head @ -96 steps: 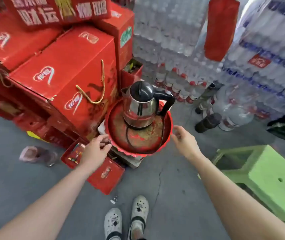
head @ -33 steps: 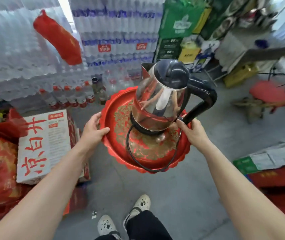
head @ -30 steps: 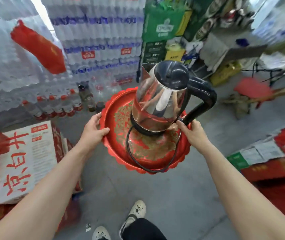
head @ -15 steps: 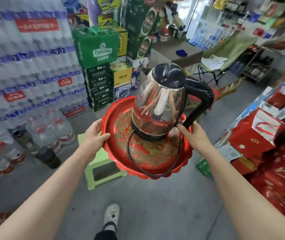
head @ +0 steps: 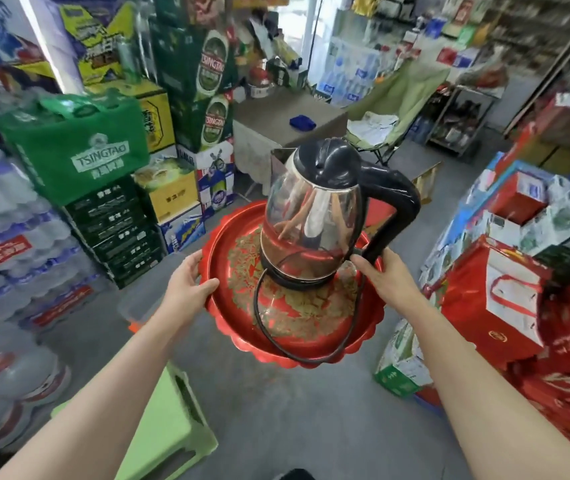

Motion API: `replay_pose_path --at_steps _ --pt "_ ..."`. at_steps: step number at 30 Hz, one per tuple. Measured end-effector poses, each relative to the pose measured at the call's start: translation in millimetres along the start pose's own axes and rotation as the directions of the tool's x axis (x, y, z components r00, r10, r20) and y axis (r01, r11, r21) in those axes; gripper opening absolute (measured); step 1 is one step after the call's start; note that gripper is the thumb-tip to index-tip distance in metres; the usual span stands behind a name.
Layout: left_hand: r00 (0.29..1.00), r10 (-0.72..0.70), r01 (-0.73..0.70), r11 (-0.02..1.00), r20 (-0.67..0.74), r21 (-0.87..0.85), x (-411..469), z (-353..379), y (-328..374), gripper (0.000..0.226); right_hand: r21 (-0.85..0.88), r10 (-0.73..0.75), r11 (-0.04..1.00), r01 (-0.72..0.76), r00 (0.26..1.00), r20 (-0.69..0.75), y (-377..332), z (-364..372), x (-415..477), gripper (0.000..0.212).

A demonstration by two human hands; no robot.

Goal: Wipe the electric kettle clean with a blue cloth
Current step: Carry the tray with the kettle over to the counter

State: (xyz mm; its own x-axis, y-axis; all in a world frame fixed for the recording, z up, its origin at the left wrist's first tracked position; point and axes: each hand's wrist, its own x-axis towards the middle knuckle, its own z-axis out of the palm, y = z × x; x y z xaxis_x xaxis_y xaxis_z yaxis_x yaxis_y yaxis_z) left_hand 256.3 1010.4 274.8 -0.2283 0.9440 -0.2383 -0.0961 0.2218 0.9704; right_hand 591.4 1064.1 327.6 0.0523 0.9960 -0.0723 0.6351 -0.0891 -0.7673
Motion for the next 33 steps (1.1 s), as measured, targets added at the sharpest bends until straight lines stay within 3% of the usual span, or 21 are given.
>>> replay_pose_path --at_steps 6,15,33 --pt "1.000 -0.013 0.013 1.000 -0.026 -0.006 124.2 76.2 28.2 0.062 0.043 -0.021 0.999 0.021 1.000 0.006 13.6 -22.0 149.7 0.030" --pt "0.991 -0.026 0.027 1.000 -0.130 -0.001 299.8 167.9 62.8 0.056 -0.015 -0.093 0.995 0.095 0.993 0.069 15.3 -53.7 379.7 0.034" --pt "0.988 -0.025 0.027 1.000 -0.154 0.007 736.5 307.6 149.0 0.055 -0.038 -0.135 0.990 0.139 0.987 0.087 4.3 -59.9 862.8 0.020"
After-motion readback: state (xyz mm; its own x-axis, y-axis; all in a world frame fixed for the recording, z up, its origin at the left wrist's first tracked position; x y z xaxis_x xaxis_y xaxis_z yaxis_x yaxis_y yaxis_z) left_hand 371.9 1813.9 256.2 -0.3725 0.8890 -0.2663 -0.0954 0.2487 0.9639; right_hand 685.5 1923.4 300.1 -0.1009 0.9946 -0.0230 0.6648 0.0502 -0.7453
